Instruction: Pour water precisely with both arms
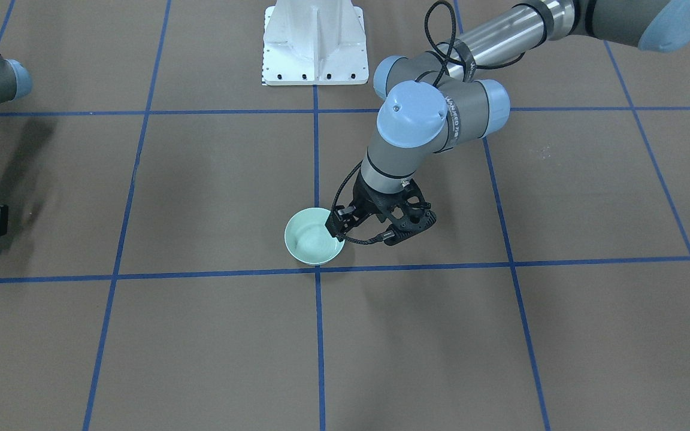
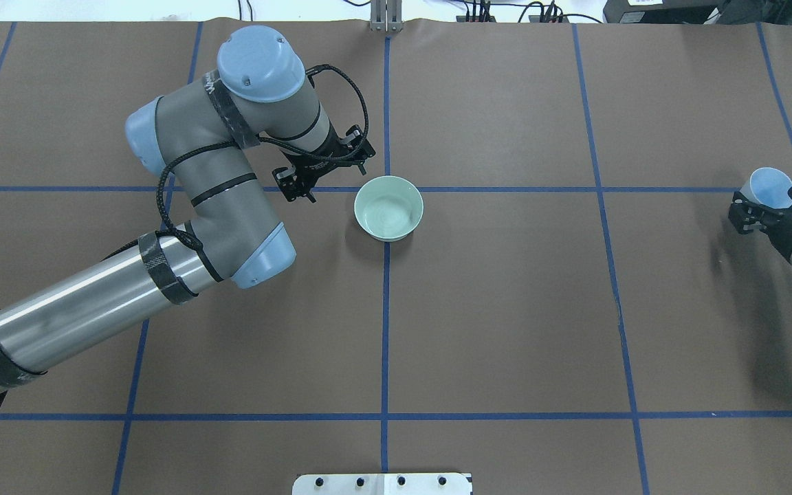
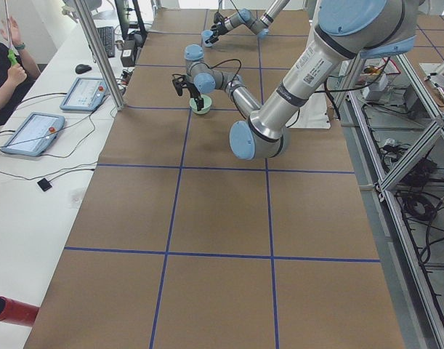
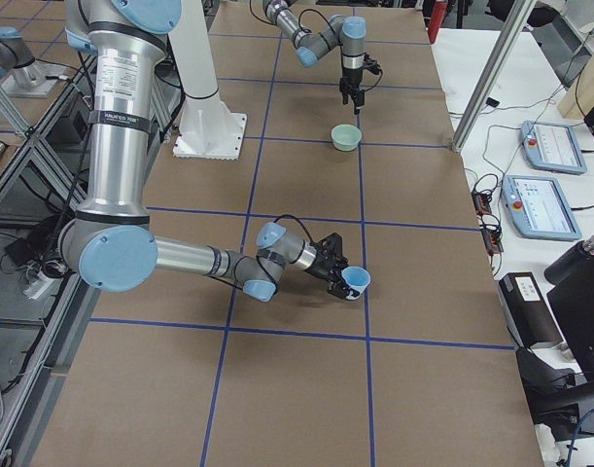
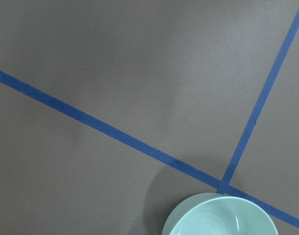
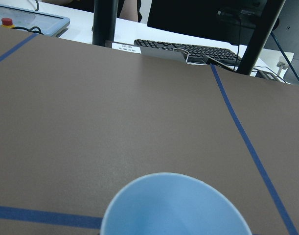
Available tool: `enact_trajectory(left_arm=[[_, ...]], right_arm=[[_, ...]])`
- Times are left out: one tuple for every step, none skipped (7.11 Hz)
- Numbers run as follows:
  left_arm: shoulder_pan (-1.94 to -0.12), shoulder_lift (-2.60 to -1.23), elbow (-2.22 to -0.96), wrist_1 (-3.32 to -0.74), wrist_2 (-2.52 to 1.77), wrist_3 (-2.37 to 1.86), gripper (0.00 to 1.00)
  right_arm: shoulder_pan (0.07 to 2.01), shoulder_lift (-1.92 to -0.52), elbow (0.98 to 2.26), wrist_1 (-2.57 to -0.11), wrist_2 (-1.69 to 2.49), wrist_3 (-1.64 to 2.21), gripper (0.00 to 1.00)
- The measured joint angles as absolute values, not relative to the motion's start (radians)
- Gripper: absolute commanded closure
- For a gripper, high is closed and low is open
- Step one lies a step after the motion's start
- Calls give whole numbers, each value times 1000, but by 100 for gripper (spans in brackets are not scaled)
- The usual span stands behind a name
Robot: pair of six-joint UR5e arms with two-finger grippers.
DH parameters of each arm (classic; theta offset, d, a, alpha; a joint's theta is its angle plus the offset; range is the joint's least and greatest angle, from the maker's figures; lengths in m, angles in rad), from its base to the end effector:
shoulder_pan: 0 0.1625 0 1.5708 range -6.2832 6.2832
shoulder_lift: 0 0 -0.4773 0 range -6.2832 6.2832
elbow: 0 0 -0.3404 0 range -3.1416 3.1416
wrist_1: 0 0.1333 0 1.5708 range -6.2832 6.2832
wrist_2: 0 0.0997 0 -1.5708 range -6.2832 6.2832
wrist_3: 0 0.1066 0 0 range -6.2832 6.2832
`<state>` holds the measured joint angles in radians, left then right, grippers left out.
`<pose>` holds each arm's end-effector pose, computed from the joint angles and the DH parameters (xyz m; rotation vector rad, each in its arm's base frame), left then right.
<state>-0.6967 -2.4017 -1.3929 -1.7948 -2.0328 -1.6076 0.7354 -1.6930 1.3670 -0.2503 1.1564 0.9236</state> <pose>0.5278 -0.5535 0.2618 -0.1307 0.9625 -0.4733 -0.1787 -0.3993 0.7148 0.9187 -0.5138 0.2859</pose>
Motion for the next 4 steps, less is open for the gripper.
enact_trajectory(left_arm=[[-699, -2402, -1395, -1795, -2034, -1608, 0], [-703, -2402, -1399, -1795, -2035, -1607, 0], [-712, -2402, -1408, -1794, -2038, -1607, 0], [-724, -2401, -1418, -1794, -2041, -1606, 0]], right_arm=[[780, -1681, 1370, -249, 1223, 894, 100], [835, -1664, 1374, -249, 1309, 857, 100], [891, -1637, 1378, -249, 1400, 817, 100], [928, -1605, 1387, -253, 1463, 787, 100]])
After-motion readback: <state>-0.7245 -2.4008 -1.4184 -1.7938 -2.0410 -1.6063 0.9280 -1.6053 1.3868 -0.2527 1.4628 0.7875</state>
